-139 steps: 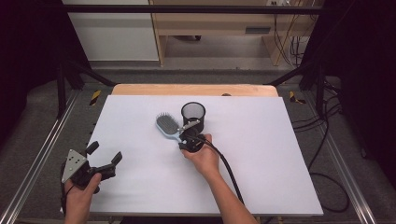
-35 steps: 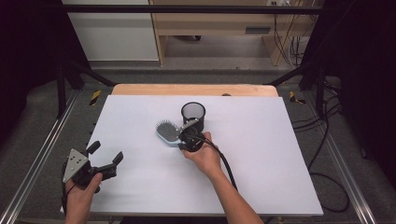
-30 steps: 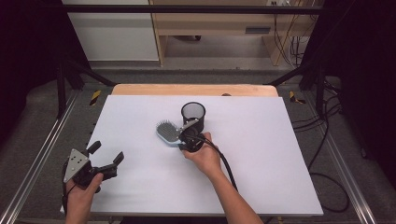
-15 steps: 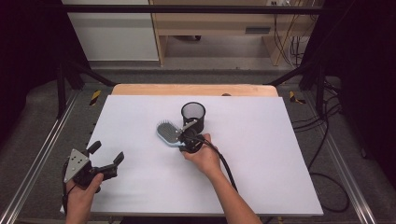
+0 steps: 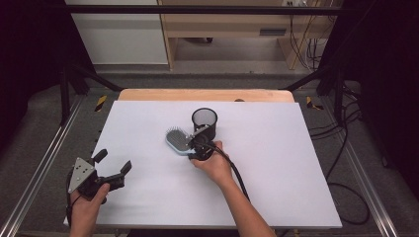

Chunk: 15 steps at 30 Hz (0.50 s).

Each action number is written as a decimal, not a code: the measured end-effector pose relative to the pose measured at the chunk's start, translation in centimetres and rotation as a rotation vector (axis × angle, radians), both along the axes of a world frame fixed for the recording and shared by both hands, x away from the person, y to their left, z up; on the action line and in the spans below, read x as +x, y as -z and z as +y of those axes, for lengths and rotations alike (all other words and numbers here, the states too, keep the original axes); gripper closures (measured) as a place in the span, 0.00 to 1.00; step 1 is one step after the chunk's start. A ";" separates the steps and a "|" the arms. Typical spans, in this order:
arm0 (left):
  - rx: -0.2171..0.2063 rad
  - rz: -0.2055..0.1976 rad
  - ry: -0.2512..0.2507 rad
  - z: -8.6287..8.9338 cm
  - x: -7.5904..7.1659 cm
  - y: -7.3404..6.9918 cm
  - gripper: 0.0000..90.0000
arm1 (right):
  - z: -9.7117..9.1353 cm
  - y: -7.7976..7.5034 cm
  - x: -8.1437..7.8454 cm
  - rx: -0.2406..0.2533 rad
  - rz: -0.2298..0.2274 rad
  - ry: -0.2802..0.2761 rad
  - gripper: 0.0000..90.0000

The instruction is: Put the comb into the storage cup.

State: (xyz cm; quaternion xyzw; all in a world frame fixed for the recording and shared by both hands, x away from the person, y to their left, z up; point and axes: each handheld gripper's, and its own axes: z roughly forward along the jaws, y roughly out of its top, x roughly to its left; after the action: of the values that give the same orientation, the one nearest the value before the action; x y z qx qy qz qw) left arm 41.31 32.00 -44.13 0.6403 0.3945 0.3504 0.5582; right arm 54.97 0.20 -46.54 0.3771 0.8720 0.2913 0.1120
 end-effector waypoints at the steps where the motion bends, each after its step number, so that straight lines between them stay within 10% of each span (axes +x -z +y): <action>1: -0.002 0.001 -0.001 0.0 0.0 0.0 0.05 | 0.0 0.0 0.0 0.000 0.001 0.000 0.71; 15: -0.001 0.001 -0.004 0.1 0.0 0.0 0.05 | 0.1 -0.2 -0.2 -0.038 -0.036 -0.011 0.77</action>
State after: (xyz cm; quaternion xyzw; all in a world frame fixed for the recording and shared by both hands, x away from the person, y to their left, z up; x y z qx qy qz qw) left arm 41.30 32.09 -44.13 0.6395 0.3961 0.3509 0.5578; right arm 54.76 0.34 -46.37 0.3648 0.8773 0.2819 0.1336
